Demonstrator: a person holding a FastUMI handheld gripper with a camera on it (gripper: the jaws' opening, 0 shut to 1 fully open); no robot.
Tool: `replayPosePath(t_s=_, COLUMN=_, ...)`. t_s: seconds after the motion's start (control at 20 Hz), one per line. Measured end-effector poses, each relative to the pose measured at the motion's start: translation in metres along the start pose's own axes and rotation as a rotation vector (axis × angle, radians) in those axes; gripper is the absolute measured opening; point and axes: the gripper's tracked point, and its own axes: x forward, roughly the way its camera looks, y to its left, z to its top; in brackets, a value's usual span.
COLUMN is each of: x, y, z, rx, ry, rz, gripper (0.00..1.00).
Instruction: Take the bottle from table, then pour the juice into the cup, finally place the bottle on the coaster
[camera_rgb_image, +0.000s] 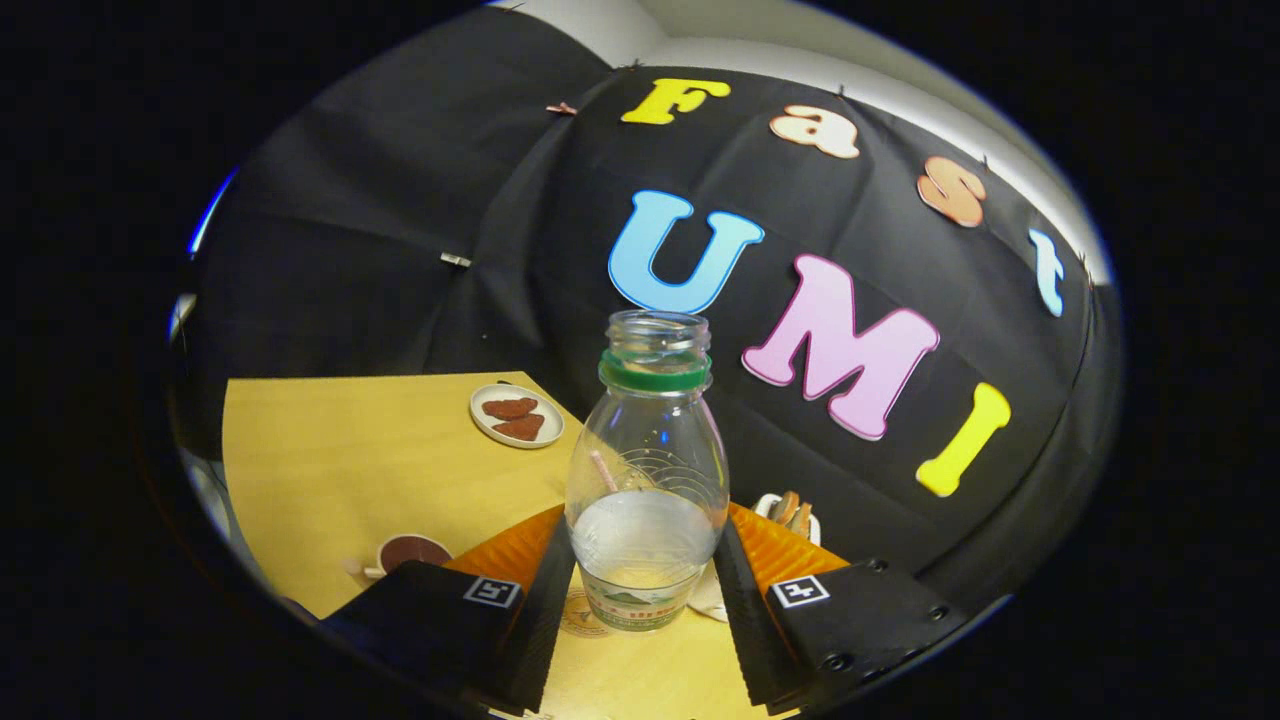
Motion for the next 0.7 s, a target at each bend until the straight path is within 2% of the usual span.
replayPosePath(t_s=0.2, x=0.018, y=-0.015, z=-0.028, rx=0.106, ry=0.024, rz=0.024, gripper=0.76)
replayPosePath(t_s=0.5, x=0.050, y=-0.021, z=-0.067, rx=0.342, ry=0.058, rz=0.084, gripper=0.76)
replayPosePath(t_s=0.7, x=0.076, y=-0.019, z=-0.089, rx=0.332, ry=0.056, rz=0.093, gripper=0.76)
